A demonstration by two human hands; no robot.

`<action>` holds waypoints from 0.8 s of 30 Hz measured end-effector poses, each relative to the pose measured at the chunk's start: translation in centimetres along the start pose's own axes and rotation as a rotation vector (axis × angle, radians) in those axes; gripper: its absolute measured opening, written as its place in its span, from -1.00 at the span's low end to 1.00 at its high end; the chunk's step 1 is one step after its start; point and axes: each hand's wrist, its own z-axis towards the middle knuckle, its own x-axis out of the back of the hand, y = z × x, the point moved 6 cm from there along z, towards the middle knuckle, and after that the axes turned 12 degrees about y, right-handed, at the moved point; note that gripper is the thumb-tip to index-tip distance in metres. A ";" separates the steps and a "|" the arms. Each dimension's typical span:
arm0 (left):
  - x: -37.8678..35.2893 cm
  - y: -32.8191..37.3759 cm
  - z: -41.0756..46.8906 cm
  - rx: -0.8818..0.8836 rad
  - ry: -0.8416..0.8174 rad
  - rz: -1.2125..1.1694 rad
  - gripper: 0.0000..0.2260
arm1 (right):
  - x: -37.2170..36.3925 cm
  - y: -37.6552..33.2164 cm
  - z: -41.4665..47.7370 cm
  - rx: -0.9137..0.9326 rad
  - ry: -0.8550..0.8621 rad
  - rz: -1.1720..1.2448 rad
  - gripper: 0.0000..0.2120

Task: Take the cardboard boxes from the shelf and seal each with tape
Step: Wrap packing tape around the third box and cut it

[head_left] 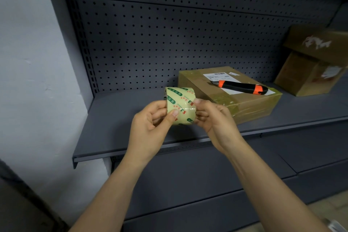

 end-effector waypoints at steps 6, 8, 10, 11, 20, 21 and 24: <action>-0.6 0.2 -0.3 -0.029 0.027 0.001 -0.82 | 0.2 -0.3 -0.1 0.019 0.036 -0.023 -0.79; -0.9 0.1 -0.4 -0.035 0.040 0.017 -0.82 | 0.4 -0.2 -0.1 0.010 0.031 -0.016 -0.75; -1.1 0.0 -0.5 -0.033 0.058 0.028 -0.81 | 0.6 -0.1 0.0 -0.002 0.031 -0.019 -0.75; -1.3 0.0 -0.5 -0.032 0.065 0.030 -0.80 | 0.8 -0.1 0.2 -0.004 0.031 -0.029 -0.77; -3.7 0.7 -2.1 -0.036 0.133 0.073 -0.82 | 2.6 -1.1 1.3 0.008 -0.090 0.005 -0.82; -4.0 0.8 -2.3 -0.037 0.149 0.086 -0.82 | 2.8 -1.2 1.4 0.017 -0.109 0.009 -0.78; -4.8 0.9 -3.1 -0.036 0.195 0.128 -0.81 | 3.7 -1.2 1.5 0.032 -0.160 0.024 -0.69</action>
